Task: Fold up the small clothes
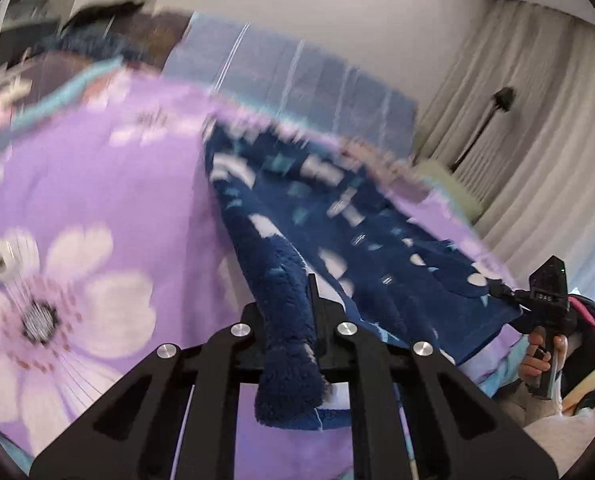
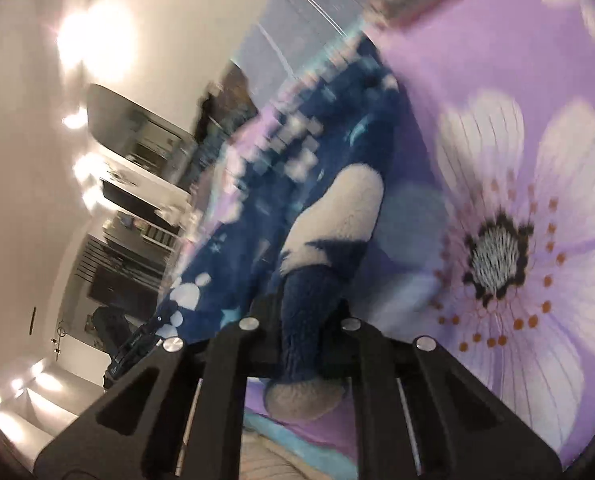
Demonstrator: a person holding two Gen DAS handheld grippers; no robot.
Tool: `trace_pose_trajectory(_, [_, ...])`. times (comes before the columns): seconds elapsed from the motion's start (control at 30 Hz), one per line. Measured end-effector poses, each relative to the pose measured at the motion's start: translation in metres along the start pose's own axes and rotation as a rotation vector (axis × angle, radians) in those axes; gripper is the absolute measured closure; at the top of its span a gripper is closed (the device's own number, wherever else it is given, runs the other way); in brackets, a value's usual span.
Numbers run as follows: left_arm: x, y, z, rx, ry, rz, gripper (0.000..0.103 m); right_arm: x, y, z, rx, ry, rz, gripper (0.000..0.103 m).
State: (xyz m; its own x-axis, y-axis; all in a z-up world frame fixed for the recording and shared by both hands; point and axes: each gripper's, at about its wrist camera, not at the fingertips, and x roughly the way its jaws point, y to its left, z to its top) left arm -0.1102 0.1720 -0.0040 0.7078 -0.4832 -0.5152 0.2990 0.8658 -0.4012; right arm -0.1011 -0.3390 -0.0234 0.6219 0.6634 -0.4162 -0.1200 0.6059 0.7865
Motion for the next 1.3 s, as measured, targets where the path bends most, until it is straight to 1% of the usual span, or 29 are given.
trace_pose_trajectory(0.07, [-0.029,-0.020,0.010,0.034,-0.061,-0.018,0.092,-0.029,0.020,0.004,-0.043,-0.056,0.035,0.094])
trace_pose_trajectory(0.13, [-0.053,-0.035,0.013,0.066,-0.105,-0.045,0.092,-0.054,0.037,0.001,-0.099,-0.094,0.054,0.094])
trace_pose_trajectory(0.23, [-0.085,-0.052,0.013,0.122,-0.154,-0.081,0.091,-0.087,0.062,-0.009,-0.199,-0.153,0.010,0.094])
trace_pose_trajectory(0.3, [-0.088,-0.055,0.012,0.148,-0.159,-0.067,0.090,-0.088,0.065,-0.011,-0.221,-0.159,-0.027,0.093])
trace_pose_trajectory(0.33, [-0.083,-0.054,0.012,0.150,-0.152,-0.059,0.090,-0.083,0.061,-0.011,-0.215,-0.155,-0.031,0.093])
trace_pose_trajectory(0.43, [-0.057,-0.045,0.013,0.115,-0.122,-0.043,0.090,-0.052,0.037,-0.003,-0.126,-0.126,-0.042,0.093])
trace_pose_trajectory(0.57, [-0.029,-0.032,0.014,0.062,-0.068,-0.032,0.090,-0.028,0.023,0.010,-0.082,-0.103,-0.043,0.093])
trace_pose_trajectory(0.63, [-0.025,-0.026,0.017,0.046,-0.071,-0.028,0.090,-0.024,0.021,0.020,-0.085,-0.111,-0.029,0.093])
trace_pose_trajectory(0.7, [-0.024,-0.021,0.022,0.024,-0.086,-0.027,0.088,-0.021,0.022,0.031,-0.103,-0.125,-0.035,0.093])
trace_pose_trajectory(0.8, [-0.017,-0.015,0.038,-0.008,-0.100,-0.034,0.087,-0.008,0.025,0.055,-0.124,-0.130,-0.049,0.093])
trace_pose_trajectory(0.9, [-0.001,-0.016,0.059,0.003,-0.103,-0.020,0.087,0.010,0.027,0.086,-0.133,-0.136,-0.050,0.093])
trace_pose_trajectory(0.93, [0.006,-0.017,0.068,0.010,-0.105,-0.014,0.087,0.014,0.029,0.094,-0.136,-0.138,-0.054,0.093])
trace_pose_trajectory(1.07, [0.036,-0.016,0.110,0.021,-0.125,-0.002,0.087,0.045,0.029,0.144,-0.141,-0.165,-0.070,0.093])
trace_pose_trajectory(1.17, [0.069,-0.006,0.142,0.014,-0.138,0.012,0.087,0.069,0.022,0.174,-0.151,-0.179,-0.119,0.092])
trace_pose_trajectory(1.23, [0.094,0.004,0.153,0.005,-0.119,0.031,0.087,0.089,0.010,0.189,-0.139,-0.162,-0.148,0.092])
trace_pose_trajectory(1.3, [0.131,0.021,0.159,-0.015,-0.077,0.079,0.087,0.117,-0.011,0.203,-0.104,-0.120,-0.176,0.092])
